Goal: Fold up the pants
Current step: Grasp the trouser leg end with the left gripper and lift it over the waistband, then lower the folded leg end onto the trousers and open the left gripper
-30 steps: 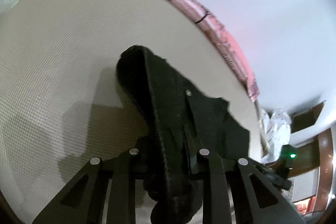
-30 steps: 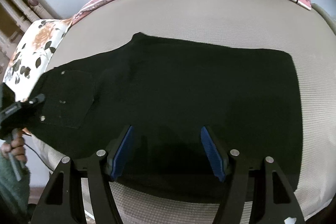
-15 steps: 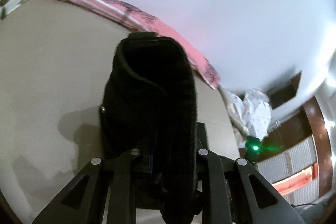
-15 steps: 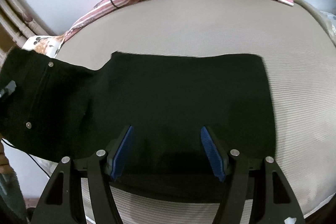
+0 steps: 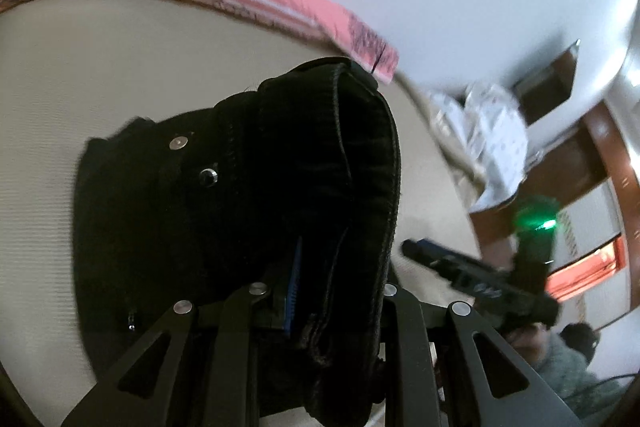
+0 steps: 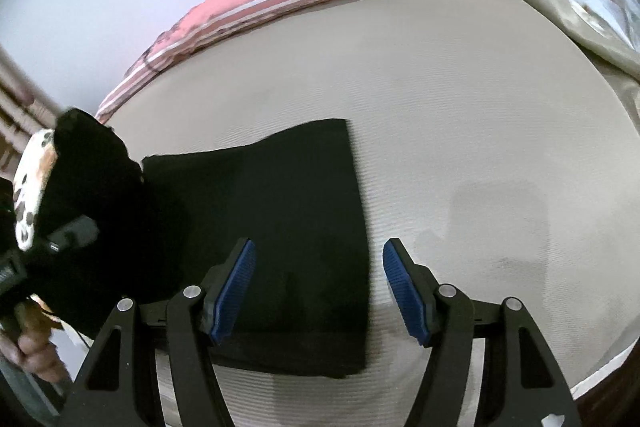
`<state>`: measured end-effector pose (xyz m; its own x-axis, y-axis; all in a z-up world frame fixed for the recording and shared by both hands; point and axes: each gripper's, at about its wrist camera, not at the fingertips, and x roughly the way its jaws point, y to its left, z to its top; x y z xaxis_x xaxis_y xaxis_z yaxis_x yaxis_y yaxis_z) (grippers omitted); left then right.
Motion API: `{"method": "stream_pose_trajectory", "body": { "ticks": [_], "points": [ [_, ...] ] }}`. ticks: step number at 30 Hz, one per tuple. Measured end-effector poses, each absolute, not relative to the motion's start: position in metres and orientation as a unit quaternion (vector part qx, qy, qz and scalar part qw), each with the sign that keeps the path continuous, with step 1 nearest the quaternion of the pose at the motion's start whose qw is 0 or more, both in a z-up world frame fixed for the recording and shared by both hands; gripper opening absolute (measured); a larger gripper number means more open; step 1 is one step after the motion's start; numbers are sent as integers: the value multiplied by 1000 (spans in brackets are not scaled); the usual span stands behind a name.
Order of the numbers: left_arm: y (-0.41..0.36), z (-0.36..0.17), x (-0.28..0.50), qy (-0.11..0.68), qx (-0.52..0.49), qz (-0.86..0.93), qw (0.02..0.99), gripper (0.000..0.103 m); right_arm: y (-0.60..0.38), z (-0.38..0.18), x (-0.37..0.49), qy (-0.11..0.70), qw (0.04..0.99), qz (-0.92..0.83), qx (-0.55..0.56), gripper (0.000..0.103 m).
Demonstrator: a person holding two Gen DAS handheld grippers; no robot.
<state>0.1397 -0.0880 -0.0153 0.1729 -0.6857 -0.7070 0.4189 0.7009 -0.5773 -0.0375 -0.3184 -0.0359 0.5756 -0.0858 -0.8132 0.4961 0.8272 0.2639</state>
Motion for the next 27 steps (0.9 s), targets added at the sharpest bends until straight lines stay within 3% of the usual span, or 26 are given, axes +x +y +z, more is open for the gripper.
{"method": "stream_pose_trajectory", "body": {
  "ticks": [10, 18, 23, 27],
  "points": [
    [-126, -41, 130, 549, -65, -338, 761, 23, -337, -48, -46, 425, 847, -170, 270, 64],
    [-140, -39, 118, 542, -16, -329, 773, 39, -340, -53, -44, 430, 844, -165, 276, 64],
    [-141, -26, 108, 520, -31, -366, 771, 67, -339, -55, -43, 433, 842, -165, 276, 64],
    [-139, -6, 100, 490, -16, -377, 786, 68, -338, -52, -41, 432, 845, -161, 270, 64]
  ]
}}
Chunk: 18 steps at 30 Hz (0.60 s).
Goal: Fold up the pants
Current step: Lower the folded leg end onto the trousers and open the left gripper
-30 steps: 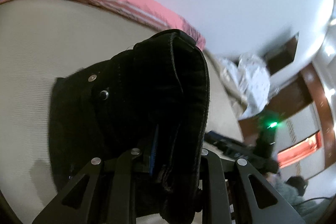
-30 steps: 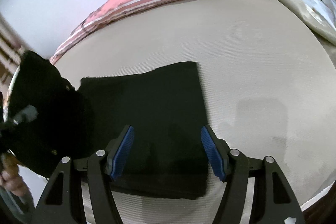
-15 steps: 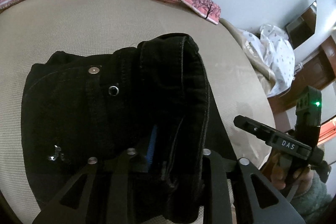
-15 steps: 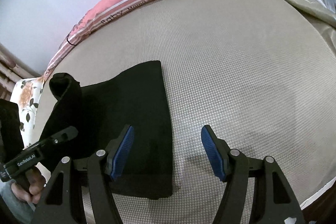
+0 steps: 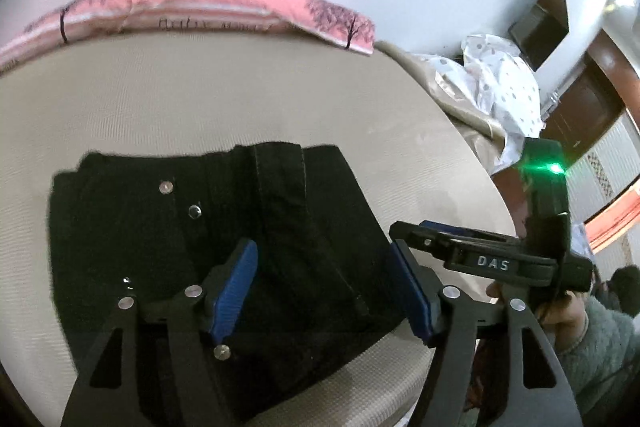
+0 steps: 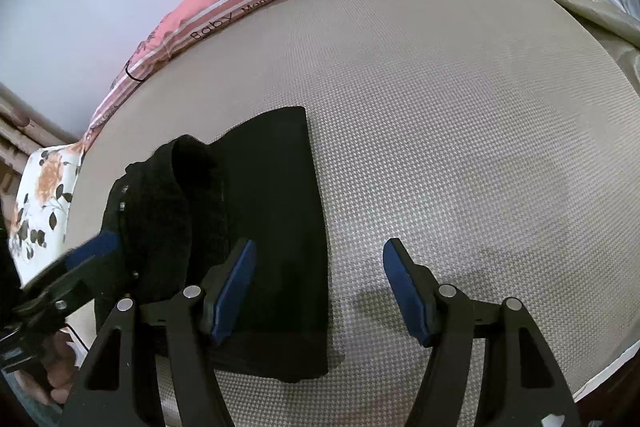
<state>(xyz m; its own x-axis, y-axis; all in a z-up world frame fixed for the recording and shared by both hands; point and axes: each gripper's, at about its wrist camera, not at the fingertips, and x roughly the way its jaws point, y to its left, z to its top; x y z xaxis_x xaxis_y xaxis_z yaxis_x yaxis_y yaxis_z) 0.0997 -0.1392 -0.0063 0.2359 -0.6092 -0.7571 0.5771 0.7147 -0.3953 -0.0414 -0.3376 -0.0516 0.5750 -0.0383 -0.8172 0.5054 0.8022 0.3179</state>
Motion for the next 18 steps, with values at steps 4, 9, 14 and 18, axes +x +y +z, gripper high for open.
{"method": "stream_pose_trajectory", "body": {
  "ticks": [4, 9, 14, 18],
  "points": [
    [-108, 3, 106, 484, -32, -343, 804, 68, -334, -47, -35, 422, 855, -94, 287, 64],
    [-54, 2, 124, 481, -46, -254, 838, 68, -324, -55, -13, 439, 845, -9, 305, 64],
    [-7, -13, 132, 489, -42, -183, 852, 68, -313, -68, 6, 459, 834, 33, 305, 64],
    [13, -30, 132, 506, -53, -157, 846, 68, -314, -79, 18, 464, 824, 50, 320, 64]
  ]
}}
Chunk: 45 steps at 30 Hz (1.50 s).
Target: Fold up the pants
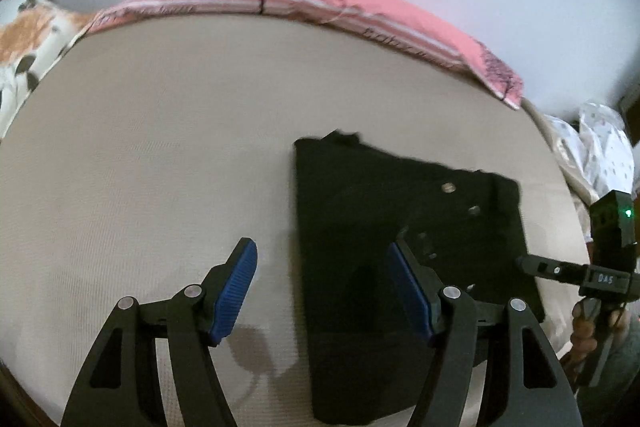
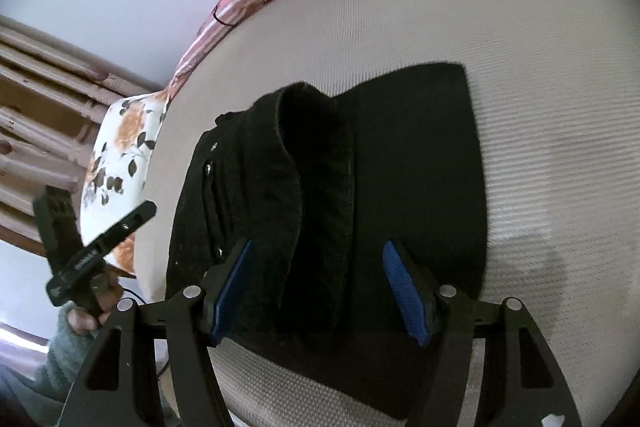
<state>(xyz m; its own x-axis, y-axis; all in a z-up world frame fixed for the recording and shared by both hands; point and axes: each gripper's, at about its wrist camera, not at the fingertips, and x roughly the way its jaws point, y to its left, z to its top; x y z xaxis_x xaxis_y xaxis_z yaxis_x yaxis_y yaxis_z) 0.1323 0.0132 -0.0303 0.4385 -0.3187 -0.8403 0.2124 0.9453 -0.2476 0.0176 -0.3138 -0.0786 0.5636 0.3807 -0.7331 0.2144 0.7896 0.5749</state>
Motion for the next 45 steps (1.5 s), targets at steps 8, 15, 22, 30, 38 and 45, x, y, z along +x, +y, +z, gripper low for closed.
{"method": "stream_pose_trajectory", "body": {
  "ticks": [8, 15, 22, 30, 38, 45],
  "points": [
    [6, -60, 132, 539, -53, -157, 826, 68, -314, -82, 35, 462, 823, 82, 319, 64],
    [0, -70, 134, 553, -54, -157, 817, 69, -312, -84, 55, 455, 824, 104, 320, 58],
    [0, -70, 135, 552, -51, -156, 817, 71, -314, -91, 69, 451, 822, 118, 327, 36],
    [-2, -72, 136, 550, -49, -154, 819, 75, -308, -92, 72, 449, 829, 115, 312, 33],
    [-2, -71, 137, 545, -50, -156, 822, 76, -302, -85, 69, 453, 829, 91, 317, 22],
    [-2, -65, 139, 544, -45, -154, 823, 76, -293, -63, 58, 437, 843, 70, 306, 11]
  ]
}}
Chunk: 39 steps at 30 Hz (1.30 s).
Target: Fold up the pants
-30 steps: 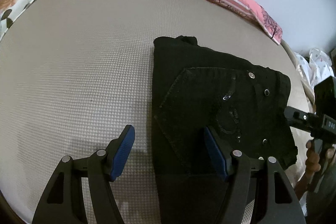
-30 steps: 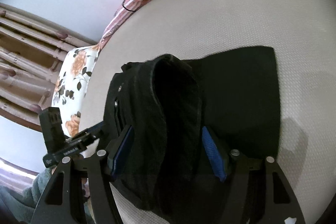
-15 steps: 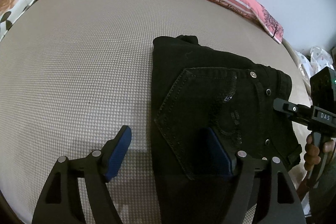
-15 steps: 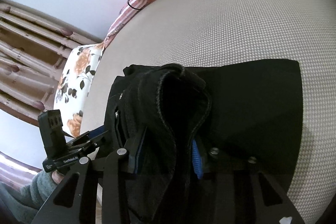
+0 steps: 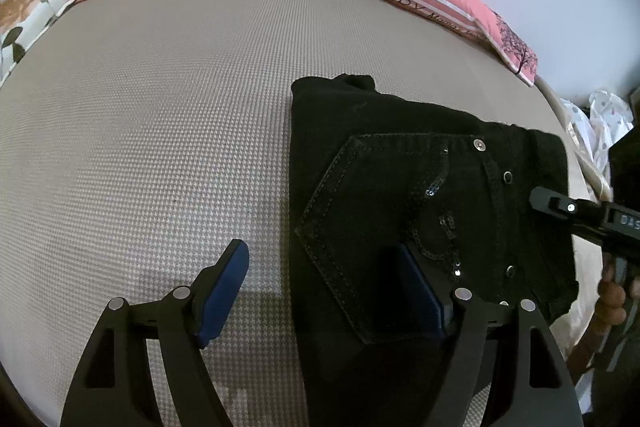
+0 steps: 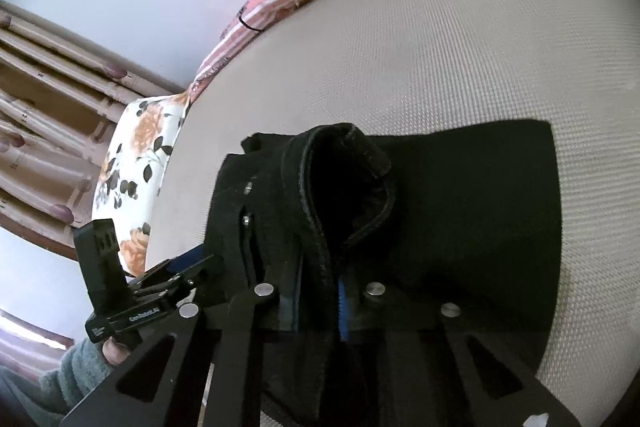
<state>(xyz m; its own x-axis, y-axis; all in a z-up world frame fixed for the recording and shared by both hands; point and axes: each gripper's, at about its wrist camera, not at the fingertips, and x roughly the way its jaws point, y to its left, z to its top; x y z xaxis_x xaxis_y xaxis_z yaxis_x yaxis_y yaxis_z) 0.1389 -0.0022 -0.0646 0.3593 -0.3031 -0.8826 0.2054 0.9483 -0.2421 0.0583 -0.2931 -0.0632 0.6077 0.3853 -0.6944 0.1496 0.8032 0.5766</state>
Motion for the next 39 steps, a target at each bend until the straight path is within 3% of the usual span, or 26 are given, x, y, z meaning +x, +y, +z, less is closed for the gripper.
{"method": "stream_pose_trajectory", "body": {
  "ticks": [20, 37, 39],
  "points": [
    [-20, -40, 137, 515, -15, -158, 842, 76, -302, -9, 28, 382, 866, 50, 319, 9],
    [-38, -54, 141, 528, 14, -173, 832, 76, -361, -75, 14, 412, 834, -46, 364, 9],
    [-39, -59, 141, 532, 17, -171, 829, 76, -360, -74, 16, 415, 835, -50, 358, 14]
  ]
}}
